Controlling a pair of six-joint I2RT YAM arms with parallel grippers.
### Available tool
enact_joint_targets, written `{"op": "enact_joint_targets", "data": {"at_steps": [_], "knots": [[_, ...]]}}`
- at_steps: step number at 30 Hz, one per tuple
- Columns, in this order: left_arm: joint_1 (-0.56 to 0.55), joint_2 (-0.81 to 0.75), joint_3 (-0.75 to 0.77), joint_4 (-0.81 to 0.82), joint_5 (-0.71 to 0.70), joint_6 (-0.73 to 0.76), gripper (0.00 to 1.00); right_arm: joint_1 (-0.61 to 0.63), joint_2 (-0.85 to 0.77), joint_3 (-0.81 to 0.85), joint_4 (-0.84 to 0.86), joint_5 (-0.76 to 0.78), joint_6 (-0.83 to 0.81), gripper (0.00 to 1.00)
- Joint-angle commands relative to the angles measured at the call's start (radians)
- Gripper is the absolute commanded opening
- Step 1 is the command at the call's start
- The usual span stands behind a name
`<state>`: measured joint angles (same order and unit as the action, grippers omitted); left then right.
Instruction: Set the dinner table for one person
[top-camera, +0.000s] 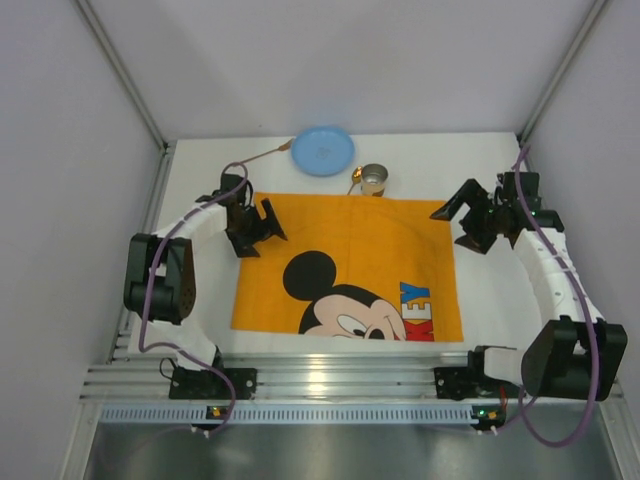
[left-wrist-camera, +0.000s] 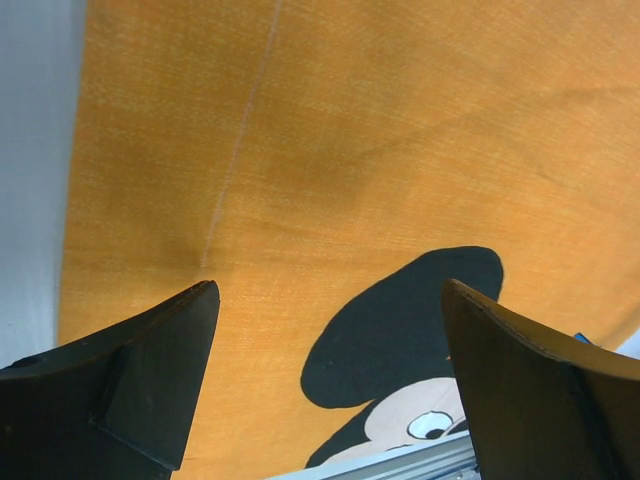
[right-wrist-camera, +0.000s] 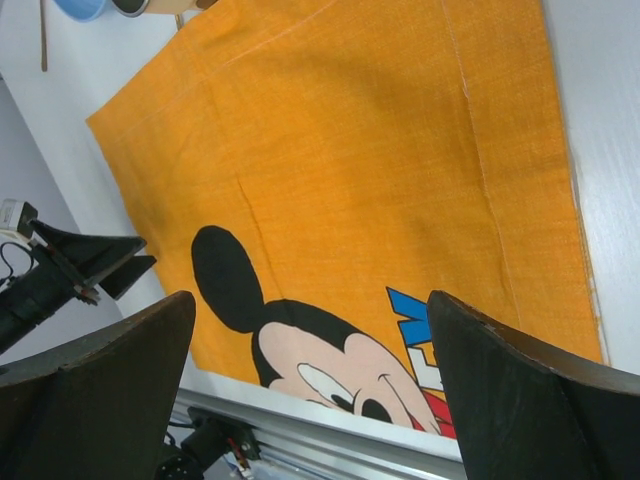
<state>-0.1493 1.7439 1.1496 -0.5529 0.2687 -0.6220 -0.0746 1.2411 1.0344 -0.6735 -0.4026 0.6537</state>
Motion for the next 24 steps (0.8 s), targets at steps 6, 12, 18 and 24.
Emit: {"op": "enact_joint_targets", "data": {"at_steps": [6, 12, 18, 24], "knots": [[0.007, -0.066, -0.119, -0.015, -0.095, 0.059, 0.97, 0.013, 0.04, 0.026, 0.045, 0.007, -0.04, 1.0], [0.008, -0.11, -0.231, -0.025, -0.121, 0.028, 0.97, 0.013, 0.06, 0.023, 0.063, 0.005, -0.055, 1.0], [0.008, -0.161, -0.252, -0.074, -0.175, -0.021, 0.97, 0.013, 0.121, 0.039, 0.065, -0.053, -0.075, 1.0], [0.008, -0.132, 0.078, -0.269, -0.253, -0.015, 0.98, 0.044, 0.13, 0.042, 0.022, -0.096, -0.026, 1.0]]}}
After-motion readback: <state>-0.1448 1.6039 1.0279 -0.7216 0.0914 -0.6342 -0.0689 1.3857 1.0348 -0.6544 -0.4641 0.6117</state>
